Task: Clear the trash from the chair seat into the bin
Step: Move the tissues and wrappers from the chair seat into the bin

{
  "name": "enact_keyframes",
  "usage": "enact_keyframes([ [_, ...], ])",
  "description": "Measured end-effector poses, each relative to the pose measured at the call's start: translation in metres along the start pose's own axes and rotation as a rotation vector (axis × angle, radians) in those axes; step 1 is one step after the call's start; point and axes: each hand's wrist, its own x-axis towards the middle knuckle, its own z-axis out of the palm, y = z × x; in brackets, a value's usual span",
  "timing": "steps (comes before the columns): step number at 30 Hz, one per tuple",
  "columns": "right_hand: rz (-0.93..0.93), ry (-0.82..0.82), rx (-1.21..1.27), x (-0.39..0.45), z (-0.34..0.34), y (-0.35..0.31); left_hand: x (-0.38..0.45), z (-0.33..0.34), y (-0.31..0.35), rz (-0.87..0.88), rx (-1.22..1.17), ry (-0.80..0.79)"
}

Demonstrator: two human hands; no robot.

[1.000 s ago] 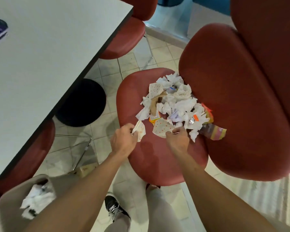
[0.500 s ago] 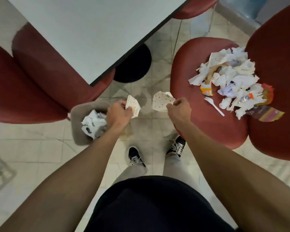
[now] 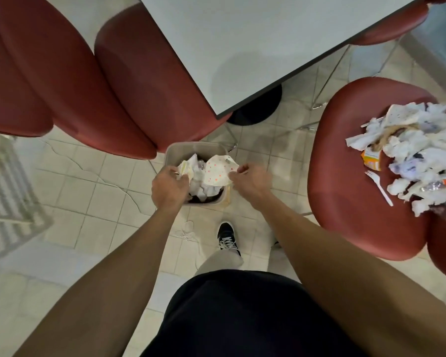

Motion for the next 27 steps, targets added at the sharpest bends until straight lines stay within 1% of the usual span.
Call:
enact_keyframes([
  [2, -0.053, -0.075, -0.069, -0.004, 0.005, -0.005, 0.002, -0.001, -0.004, 0.010, 0.005, -0.008],
  [4, -0.085, -0.095, -0.110, -0.006, 0.003, -0.006, 0.004, -0.001, -0.006, 0.028, 0.023, -0.014],
  [9, -0.022, -0.161, -0.075, 0.006, -0.022, 0.013, 0.002, 0.013, 0.005, 0.078, 0.048, -0.075],
  [12, 0.005, -0.159, -0.039, 0.015, -0.047, 0.029, -0.007, 0.027, 0.024, 0.135, 0.079, -0.129],
  [17, 0.045, -0.071, 0.044, 0.036, -0.111, 0.057, -0.031, 0.073, 0.073, 0.307, 0.124, -0.199],
  [20, 0.097, -0.015, 0.114, 0.050, -0.159, 0.074, -0.048, 0.108, 0.106, 0.345, 0.143, -0.278],
  [22, 0.106, 0.012, 0.115, 0.059, -0.195, 0.089, -0.061, 0.139, 0.130, 0.382, 0.169, -0.329],
  [27, 0.160, 0.118, 0.151, 0.081, -0.277, 0.134, -0.101, 0.217, 0.191, 0.473, 0.246, -0.407],
])
